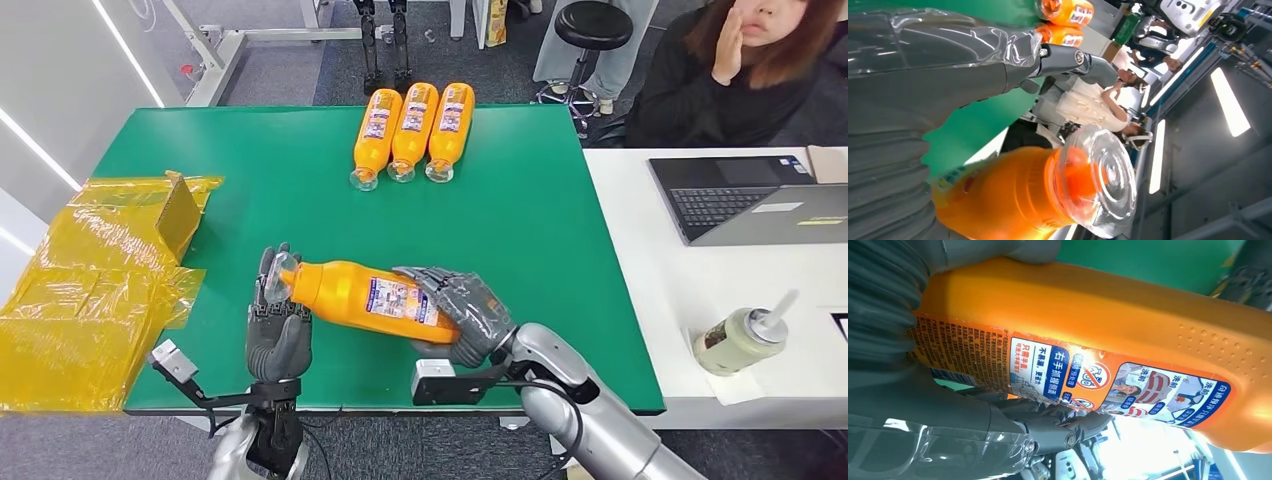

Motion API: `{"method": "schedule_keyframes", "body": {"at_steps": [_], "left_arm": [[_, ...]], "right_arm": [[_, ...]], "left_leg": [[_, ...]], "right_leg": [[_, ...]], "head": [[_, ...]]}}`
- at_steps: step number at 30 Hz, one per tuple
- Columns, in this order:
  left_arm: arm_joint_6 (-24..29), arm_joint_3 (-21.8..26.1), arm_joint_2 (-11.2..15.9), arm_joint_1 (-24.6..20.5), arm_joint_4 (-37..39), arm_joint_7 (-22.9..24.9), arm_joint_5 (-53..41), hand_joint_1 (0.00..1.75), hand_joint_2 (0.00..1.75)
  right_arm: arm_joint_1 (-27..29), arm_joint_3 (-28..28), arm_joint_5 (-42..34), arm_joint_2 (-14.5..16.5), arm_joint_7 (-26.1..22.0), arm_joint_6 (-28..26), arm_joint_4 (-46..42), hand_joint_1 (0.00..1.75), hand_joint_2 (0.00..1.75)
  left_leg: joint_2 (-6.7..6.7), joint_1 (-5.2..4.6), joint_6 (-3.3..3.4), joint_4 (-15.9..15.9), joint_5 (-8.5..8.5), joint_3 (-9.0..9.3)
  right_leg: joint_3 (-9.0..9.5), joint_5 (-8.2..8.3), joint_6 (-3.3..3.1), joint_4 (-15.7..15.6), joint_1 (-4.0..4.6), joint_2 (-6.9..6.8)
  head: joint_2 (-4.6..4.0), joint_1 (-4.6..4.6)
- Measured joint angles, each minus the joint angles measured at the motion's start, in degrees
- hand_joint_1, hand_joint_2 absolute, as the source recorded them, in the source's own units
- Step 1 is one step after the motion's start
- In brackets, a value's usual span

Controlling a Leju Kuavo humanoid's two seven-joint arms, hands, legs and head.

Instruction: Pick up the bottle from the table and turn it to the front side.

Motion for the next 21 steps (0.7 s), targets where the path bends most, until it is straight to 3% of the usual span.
{"method": "schedule_keyframes", "body": {"at_steps": [13, 14, 17, 18, 21], "left_arm": [[-1.97, -1.75, 0.5, 1.33, -6.49, 3.8, 6.43, 0.0, 1.75], [-1.75, -1.81, 0.53, 1.44, -6.79, 3.92, 6.69, 0.23, 1.75], [-1.48, -2.03, 0.6, 1.61, -7.28, 4.1, 7.27, 1.17, 1.75], [-1.51, -2.12, 0.63, 1.64, -7.37, 4.1, 7.45, 1.25, 1.75], [-1.58, -2.5, 0.73, 1.68, -7.46, 4.1, 7.83, 1.23, 1.75]], "right_arm": [[1.34, 1.78, -0.67, 5.64, -1.03, -0.25, 3.62, 1.75, 1.75], [1.32, 1.91, -0.72, 5.96, -1.05, 0.02, 3.75, 1.75, 1.75], [1.27, 2.24, -0.82, 6.85, -1.05, 0.56, 4.24, 1.75, 1.75], [1.25, 2.32, -0.84, 7.12, -1.05, 0.67, 4.4, 1.75, 1.75], [1.16, 2.38, -0.87, 7.86, -1.06, 0.87, 4.83, 1.75, 1.75]], "left_leg": [[0.0, 0.0, 0.0, 0.0, -0.01, 0.0], [0.0, 0.0, 0.0, 0.0, -0.01, 0.0], [0.0, 0.0, 0.0, 0.0, 0.0, 0.0], [0.0, 0.0, 0.0, 0.0, 0.0, 0.0], [0.0, 0.0, 0.0, 0.0, 0.0, 0.0]], "right_leg": [[-0.01, -0.01, -0.01, -0.01, 0.0, 0.0], [-0.01, -0.01, -0.01, -0.01, 0.0, 0.0], [0.0, -0.01, -0.01, -0.01, 0.0, -0.01], [0.0, -0.01, -0.01, -0.01, 0.0, -0.01], [0.0, -0.01, -0.01, 0.0, 0.0, -0.01]], "head": [[0.0, -0.01], [0.0, -0.01], [0.0, 0.01], [0.0, 0.0], [0.0, 0.0]]}}
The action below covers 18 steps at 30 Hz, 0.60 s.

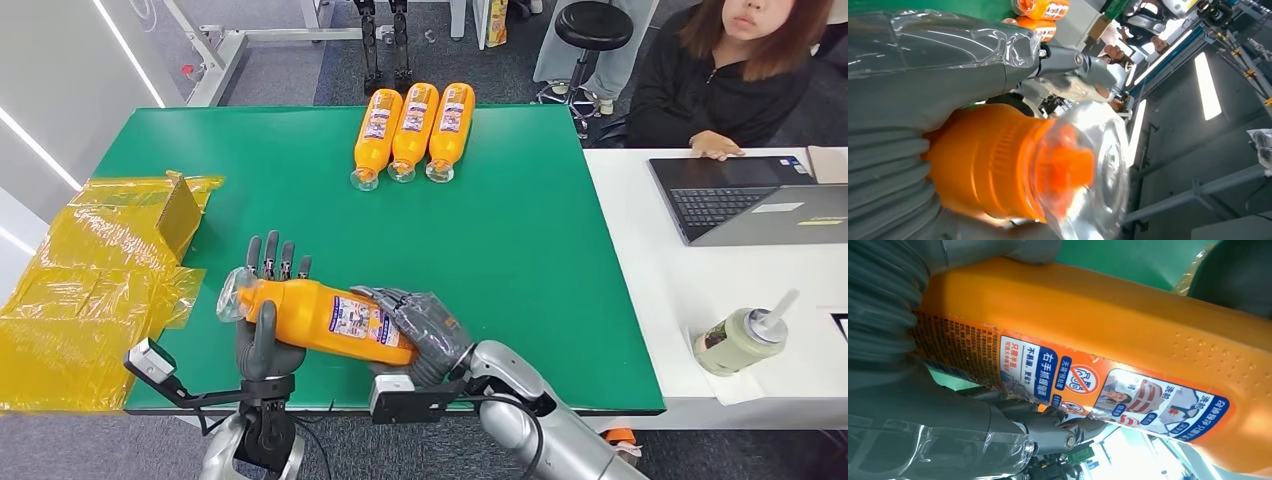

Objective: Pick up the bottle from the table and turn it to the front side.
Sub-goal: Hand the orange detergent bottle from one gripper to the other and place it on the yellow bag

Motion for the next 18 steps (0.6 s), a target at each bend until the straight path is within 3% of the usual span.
{"method": "schedule_keyframes", "body": {"at_steps": [4, 9, 14, 18], "left_arm": [[0.17, -0.22, 0.22, 0.1, -0.17, 0.0, 0.04, 1.29, 1.75], [0.48, -0.24, 0.24, 0.26, -0.61, 0.15, 0.26, 1.74, 1.75], [1.02, -0.24, 0.24, 0.29, -1.16, 0.17, 0.39, 1.75, 1.75], [1.2, -0.24, 0.26, 0.81, -1.9, 0.17, 0.39, 1.75, 1.75]], "right_arm": [[-0.22, 0.01, -0.02, 0.54, 0.0, 0.01, 0.21, 1.75, 1.75], [-0.47, 0.02, -0.8, 1.06, -0.39, 0.2, 0.15, 1.75, 1.75], [-0.52, 0.41, -0.98, 1.27, -0.76, 0.4, 0.15, 1.73, 1.75], [-0.52, 0.61, -0.96, 1.46, -0.83, 0.34, 0.1, 1.52, 1.75]], "left_leg": [[0.0, 0.0, 0.0, 0.0, 0.0, 0.0], [-0.01, 0.0, 0.0, 0.0, 0.0, -0.01], [-0.01, 0.0, 0.0, 0.0, 0.0, -0.01], [0.0, 0.0, 0.0, 0.0, 0.0, 0.0]], "right_leg": [[0.0, 0.0, 0.0, 0.0, 0.0, 0.0], [0.0, 0.0, 0.0, -0.01, 0.0, -0.01], [0.0, 0.0, 0.0, 0.0, 0.0, -0.01], [0.0, 0.0, 0.0, 0.0, 0.0, -0.01]], "head": [[0.0, 0.0], [0.0, 0.0], [0.0, -0.01], [0.0, -0.01]]}}
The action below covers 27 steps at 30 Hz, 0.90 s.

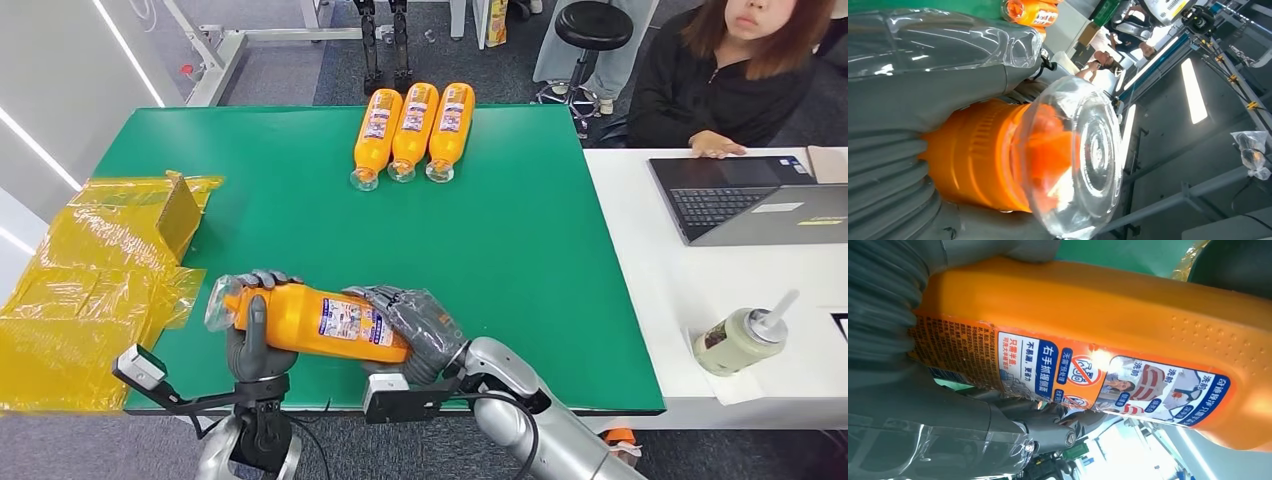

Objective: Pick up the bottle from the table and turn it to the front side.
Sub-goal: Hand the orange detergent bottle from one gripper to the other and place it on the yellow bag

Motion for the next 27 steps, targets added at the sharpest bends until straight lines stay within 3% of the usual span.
{"method": "schedule_keyframes", "body": {"at_steps": [4, 8, 19, 27], "left_arm": [[0.23, 0.0, 0.02, 0.54, -0.84, 0.0, 0.0, 1.75, 1.75], [0.46, 0.0, 0.02, 0.89, -1.47, 0.22, 0.39, 1.75, 1.75], [0.38, 0.0, 0.02, 1.46, -1.66, 1.68, 2.51, 1.75, 1.75], [3.11, -0.01, 0.13, 1.76, -2.42, 0.1, 0.28, 1.75, 1.75]], "right_arm": [[-0.02, 0.19, 0.0, 0.15, 0.02, 0.15, -0.15, 1.47, 1.75], [-0.07, 0.28, 0.03, 0.3, 0.09, 0.62, -0.18, 0.0, 1.75], [-0.22, 0.63, 0.12, 1.28, 0.76, 1.35, -1.08, 0.0, 1.75], [1.33, 0.54, -0.73, 1.44, -0.88, -4.2, -3.62, 0.0, 1.75]], "left_leg": [[-0.01, 0.0, 0.0, 0.0, 0.0, 0.0], [-0.01, 0.0, 0.0, 0.0, 0.0, 0.0], [0.0, 0.0, 0.0, 0.0, 0.0, 0.01], [0.0, 0.0, 0.0, 0.0, 0.0, 0.01]], "right_leg": [[0.0, 0.0, 0.0, 0.0, 0.0, -0.01], [0.0, 0.0, 0.0, 0.0, 0.0, -0.01], [0.0, 0.0, 0.0, 0.0, 0.0, 0.0], [-0.01, 0.0, 0.0, -0.01, 0.0, 0.0]], "head": [[0.0, 0.0], [0.0, 0.01], [0.0, 0.01], [0.0, 0.0]]}}
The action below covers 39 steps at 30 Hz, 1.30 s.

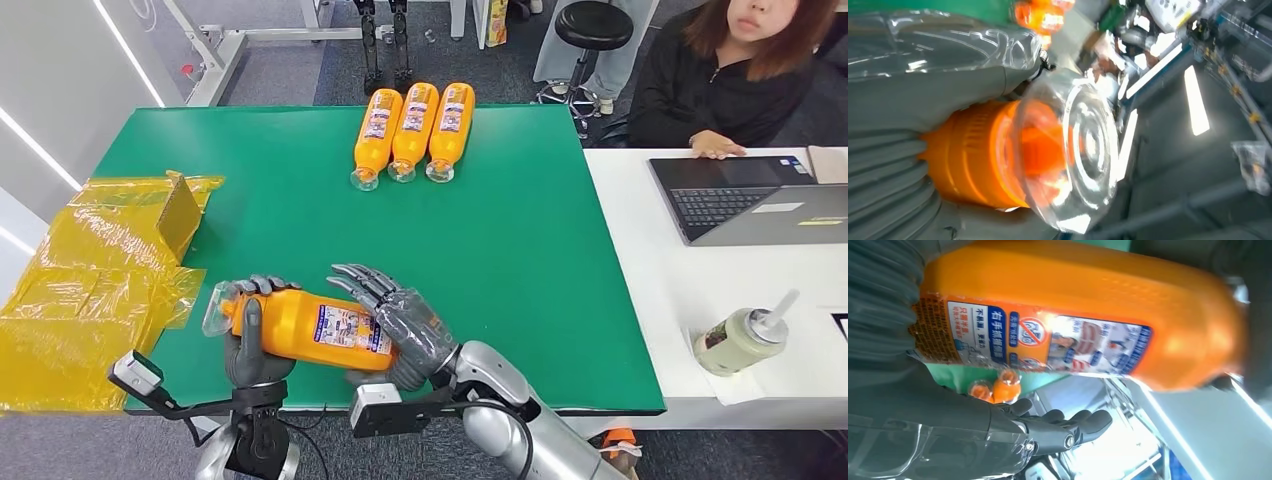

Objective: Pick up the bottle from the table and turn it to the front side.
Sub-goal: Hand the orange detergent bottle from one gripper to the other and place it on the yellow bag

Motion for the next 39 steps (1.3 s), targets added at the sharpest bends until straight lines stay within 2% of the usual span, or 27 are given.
{"method": "schedule_keyframes", "body": {"at_steps": [4, 8, 14, 21, 29, 33, 39], "left_arm": [[5.97, 0.28, 1.07, -0.59, -0.83, -3.08, -8.2, 1.75, 1.75], [11.23, 2.6, 2.91, -2.09, -2.48, -4.63, -16.91, 1.75, 1.75], [16.73, 4.84, 6.53, -2.6, -6.75, -4.58, -33.03, 1.75, 1.75], [26.45, 4.84, 13.68, -2.54, -9.49, 2.09, -62.4, 1.75, 1.75], [30.28, 4.31, 20.75, -3.17, -7.86, 9.59, -80.86, 1.75, 1.75], [33.25, 3.81, 22.64, -4.51, -4.43, 13.43, -89.21, 1.75, 1.75], [35.2, 2.99, 23.75, -6.52, 0.36, 17.16, -95.44, 1.75, 1.75]], "right_arm": [[0.61, -0.05, -0.48, -0.05, -1.35, -2.94, -0.74, 0.0, 1.75], [0.64, -0.06, -2.03, -0.15, -2.39, -4.41, -0.79, 0.0, 1.75], [0.06, -0.06, -3.29, -0.17, -2.54, -4.66, -0.63, 0.0, 1.75], [0.0, -0.05, -3.36, -0.31, -2.13, -5.78, -0.28, 0.0, 1.75], [0.8, -0.32, -3.39, -1.33, -2.35, -6.96, 0.13, 0.0, 1.75], [1.67, -0.52, -3.29, -1.98, -2.26, -7.02, -0.28, 0.0, 1.75], [2.33, -0.84, -3.08, -2.51, -1.79, -6.85, -0.88, 0.0, 1.75]], "left_leg": [[0.01, 0.01, 0.0, 0.0, 0.0, 0.01], [0.02, 0.02, -0.03, -0.01, 0.02, 0.02], [0.01, 0.02, -0.04, -0.01, 0.03, 0.02], [0.04, 0.02, -0.04, -0.02, 0.03, 0.03], [0.05, 0.02, -0.04, -0.02, 0.03, 0.04], [0.08, 0.02, -0.04, -0.01, 0.03, 0.03], [0.09, 0.01, -0.04, -0.01, 0.03, 0.03]], "right_leg": [[-0.01, 0.0, -0.01, 0.01, 0.0, 0.02], [-0.01, 0.01, -0.02, 0.05, 0.01, 0.02], [-0.01, 0.01, -0.03, 0.07, 0.01, 0.03], [-0.03, -0.01, -0.04, 0.07, 0.01, 0.05], [-0.04, -0.01, -0.04, 0.06, 0.01, 0.07], [-0.05, 0.0, -0.04, 0.06, 0.01, 0.09], [-0.07, 0.0, -0.04, 0.05, 0.01, 0.1]], "head": [[0.0, 0.01], [0.0, 0.0], [0.0, 0.0], [0.0, 0.01], [0.0, 0.01], [0.0, 0.01], [0.0, 0.01]]}}
